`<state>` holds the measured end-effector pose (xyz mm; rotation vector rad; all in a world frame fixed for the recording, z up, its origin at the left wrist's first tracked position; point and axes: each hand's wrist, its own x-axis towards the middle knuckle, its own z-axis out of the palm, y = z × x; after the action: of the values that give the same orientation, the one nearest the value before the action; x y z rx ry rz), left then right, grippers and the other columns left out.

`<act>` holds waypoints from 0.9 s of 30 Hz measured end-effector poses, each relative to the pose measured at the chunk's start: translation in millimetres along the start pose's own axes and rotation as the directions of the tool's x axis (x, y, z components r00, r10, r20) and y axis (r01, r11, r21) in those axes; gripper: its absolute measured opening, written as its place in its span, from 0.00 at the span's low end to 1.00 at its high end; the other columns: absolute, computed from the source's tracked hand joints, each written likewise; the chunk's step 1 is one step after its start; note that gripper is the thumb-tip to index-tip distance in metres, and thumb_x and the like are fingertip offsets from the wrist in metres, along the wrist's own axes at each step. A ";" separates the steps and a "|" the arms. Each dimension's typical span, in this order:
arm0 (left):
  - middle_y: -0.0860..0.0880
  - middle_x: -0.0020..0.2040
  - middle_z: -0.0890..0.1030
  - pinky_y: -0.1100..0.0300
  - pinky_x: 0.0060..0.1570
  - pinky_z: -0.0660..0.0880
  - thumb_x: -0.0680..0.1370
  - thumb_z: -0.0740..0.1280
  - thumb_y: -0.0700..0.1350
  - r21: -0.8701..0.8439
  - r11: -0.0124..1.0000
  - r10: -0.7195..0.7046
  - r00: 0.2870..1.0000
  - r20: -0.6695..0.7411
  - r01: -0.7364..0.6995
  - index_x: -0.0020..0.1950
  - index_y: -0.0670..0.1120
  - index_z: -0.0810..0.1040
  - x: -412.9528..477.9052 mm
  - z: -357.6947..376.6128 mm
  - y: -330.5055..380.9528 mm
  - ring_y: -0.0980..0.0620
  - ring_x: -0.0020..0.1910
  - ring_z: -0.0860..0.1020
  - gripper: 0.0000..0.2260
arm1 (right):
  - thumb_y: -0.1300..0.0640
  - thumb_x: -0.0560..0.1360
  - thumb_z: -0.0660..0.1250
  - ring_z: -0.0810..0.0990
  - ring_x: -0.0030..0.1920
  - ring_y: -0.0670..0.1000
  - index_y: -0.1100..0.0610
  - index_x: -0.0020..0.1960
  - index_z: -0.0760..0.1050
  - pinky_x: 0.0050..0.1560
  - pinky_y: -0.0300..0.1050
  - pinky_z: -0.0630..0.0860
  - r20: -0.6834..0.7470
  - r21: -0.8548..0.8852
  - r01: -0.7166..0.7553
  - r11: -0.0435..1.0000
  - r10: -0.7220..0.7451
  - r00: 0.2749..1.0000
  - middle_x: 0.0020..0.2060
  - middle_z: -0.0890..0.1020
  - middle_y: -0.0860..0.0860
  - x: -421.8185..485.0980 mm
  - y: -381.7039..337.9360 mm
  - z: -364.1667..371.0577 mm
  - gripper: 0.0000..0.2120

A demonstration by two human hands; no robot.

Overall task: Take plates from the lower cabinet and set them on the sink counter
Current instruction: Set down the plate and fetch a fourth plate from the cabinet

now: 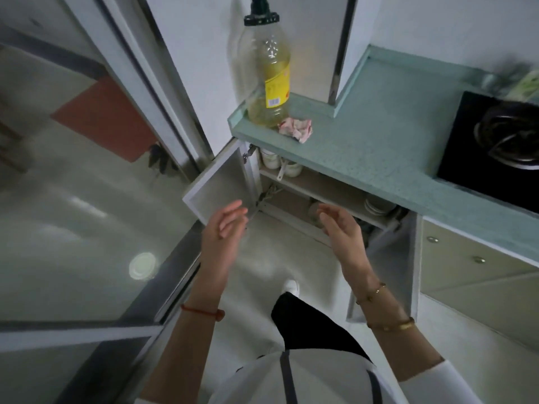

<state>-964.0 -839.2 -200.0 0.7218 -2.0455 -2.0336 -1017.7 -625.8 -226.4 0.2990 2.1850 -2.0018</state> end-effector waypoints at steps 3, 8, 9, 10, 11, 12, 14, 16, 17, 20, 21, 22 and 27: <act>0.50 0.55 0.85 0.56 0.59 0.77 0.78 0.68 0.38 -0.001 1.000 0.015 0.996 0.091 -0.015 0.59 0.51 0.80 41.4 16.9 5.1 0.48 0.59 0.82 0.13 | 0.56 0.78 0.65 0.80 0.56 0.50 0.53 0.59 0.78 0.59 0.46 0.76 -0.070 0.033 -0.010 0.999 0.012 0.997 0.53 0.82 0.49 30.6 -2.0 2.7 0.10; 0.49 0.57 0.84 0.57 0.59 0.79 0.79 0.67 0.37 0.041 0.999 0.020 0.979 0.203 -0.029 0.62 0.49 0.79 109.9 53.3 20.0 0.49 0.59 0.82 0.13 | 0.59 0.78 0.65 0.80 0.53 0.48 0.56 0.58 0.79 0.57 0.44 0.75 -0.176 0.088 -0.026 0.996 0.042 0.984 0.52 0.83 0.50 84.7 -9.8 -0.1 0.09; 0.49 0.57 0.84 0.57 0.59 0.79 0.79 0.67 0.37 0.052 0.998 0.018 0.974 0.227 -0.031 0.62 0.49 0.79 122.4 61.3 21.8 0.50 0.59 0.82 0.13 | 0.59 0.78 0.65 0.80 0.53 0.47 0.56 0.58 0.79 0.56 0.43 0.75 -0.195 0.092 -0.031 0.995 0.048 0.980 0.52 0.83 0.49 95.2 -10.4 -1.8 0.10; 0.49 0.57 0.84 0.57 0.60 0.79 0.79 0.67 0.38 0.071 0.997 0.007 0.968 0.250 -0.025 0.62 0.49 0.79 134.7 69.5 22.3 0.50 0.59 0.82 0.13 | 0.59 0.78 0.65 0.80 0.52 0.46 0.56 0.58 0.79 0.55 0.42 0.75 -0.216 0.098 -0.042 0.994 0.063 0.974 0.51 0.83 0.49 105.7 -9.8 -3.4 0.10; 0.49 0.57 0.84 0.56 0.60 0.79 0.79 0.67 0.38 0.083 0.996 -0.006 0.964 0.265 -0.016 0.62 0.49 0.79 143.0 75.3 22.5 0.50 0.60 0.81 0.13 | 0.59 0.78 0.65 0.80 0.52 0.46 0.56 0.58 0.79 0.54 0.40 0.74 -0.231 0.103 -0.052 0.993 0.074 0.970 0.51 0.83 0.49 112.0 -9.3 -3.8 0.09; 0.49 0.57 0.83 0.54 0.62 0.78 0.79 0.67 0.37 0.086 0.996 -0.018 0.960 0.280 -0.006 0.62 0.48 0.79 152.0 82.3 22.1 0.49 0.60 0.81 0.13 | 0.59 0.78 0.65 0.80 0.52 0.46 0.56 0.57 0.79 0.53 0.39 0.74 -0.247 0.107 -0.059 0.992 0.084 0.965 0.51 0.83 0.49 119.4 -7.8 -4.3 0.09; 0.47 0.58 0.83 0.49 0.65 0.76 0.79 0.67 0.36 0.103 0.995 -0.046 0.950 0.309 0.015 0.62 0.47 0.79 166.9 95.6 19.7 0.48 0.61 0.81 0.14 | 0.59 0.78 0.65 0.81 0.52 0.46 0.55 0.57 0.80 0.54 0.40 0.75 -0.280 0.115 -0.081 0.990 0.111 0.954 0.51 0.84 0.50 130.4 -2.8 -5.7 0.09; 0.46 0.58 0.83 0.46 0.66 0.74 0.79 0.67 0.36 0.120 0.993 -0.058 0.940 0.337 0.018 0.61 0.49 0.79 179.6 106.8 14.2 0.47 0.61 0.81 0.14 | 0.58 0.78 0.66 0.81 0.51 0.46 0.54 0.56 0.80 0.54 0.41 0.76 -0.305 0.117 -0.094 0.989 0.126 0.944 0.51 0.84 0.49 138.7 4.4 -7.8 0.08; 0.46 0.58 0.83 0.45 0.66 0.74 0.78 0.67 0.36 0.129 0.992 -0.057 0.934 0.354 0.012 0.61 0.50 0.79 184.6 110.5 10.9 0.47 0.60 0.81 0.14 | 0.57 0.77 0.66 0.81 0.51 0.45 0.53 0.55 0.80 0.53 0.40 0.76 -0.314 0.116 -0.098 0.988 0.130 0.940 0.50 0.84 0.48 141.6 8.4 -8.4 0.08; 0.47 0.56 0.84 0.44 0.66 0.74 0.78 0.68 0.37 0.165 0.986 -0.065 0.910 0.410 -0.004 0.60 0.50 0.80 202.9 120.0 -9.1 0.47 0.58 0.82 0.13 | 0.54 0.76 0.66 0.81 0.51 0.45 0.48 0.52 0.81 0.52 0.40 0.75 -0.363 0.111 -0.107 0.988 0.140 0.921 0.48 0.84 0.45 151.7 28.5 -8.3 0.07; 0.47 0.56 0.84 0.44 0.65 0.75 0.78 0.68 0.37 0.176 0.984 -0.068 0.903 0.424 -0.009 0.61 0.49 0.80 209.8 123.3 -18.9 0.47 0.58 0.82 0.13 | 0.53 0.75 0.66 0.81 0.50 0.45 0.47 0.51 0.81 0.52 0.41 0.75 -0.382 0.111 -0.114 0.987 0.149 0.912 0.47 0.85 0.45 155.8 37.3 -8.1 0.07; 0.47 0.56 0.84 0.43 0.65 0.75 0.78 0.68 0.36 0.188 0.982 -0.074 0.897 0.435 -0.010 0.60 0.49 0.81 216.4 125.6 -30.9 0.47 0.58 0.82 0.13 | 0.52 0.75 0.66 0.81 0.50 0.46 0.46 0.50 0.81 0.52 0.42 0.76 -0.398 0.115 -0.130 0.985 0.165 0.903 0.47 0.85 0.45 159.5 48.6 -7.0 0.07; 0.46 0.55 0.84 0.43 0.65 0.75 0.78 0.67 0.36 0.239 0.971 -0.114 0.882 0.457 0.001 0.60 0.48 0.81 258.0 140.0 -113.1 0.49 0.57 0.82 0.13 | 0.50 0.73 0.65 0.81 0.50 0.47 0.48 0.52 0.81 0.54 0.49 0.78 -0.435 0.089 -0.210 0.974 0.228 0.871 0.46 0.85 0.45 192.4 129.3 1.9 0.10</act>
<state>-1225.9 -824.0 -373.6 0.3405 -2.5885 -2.1906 -1170.7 -609.9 -399.8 1.0551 2.2222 -1.9964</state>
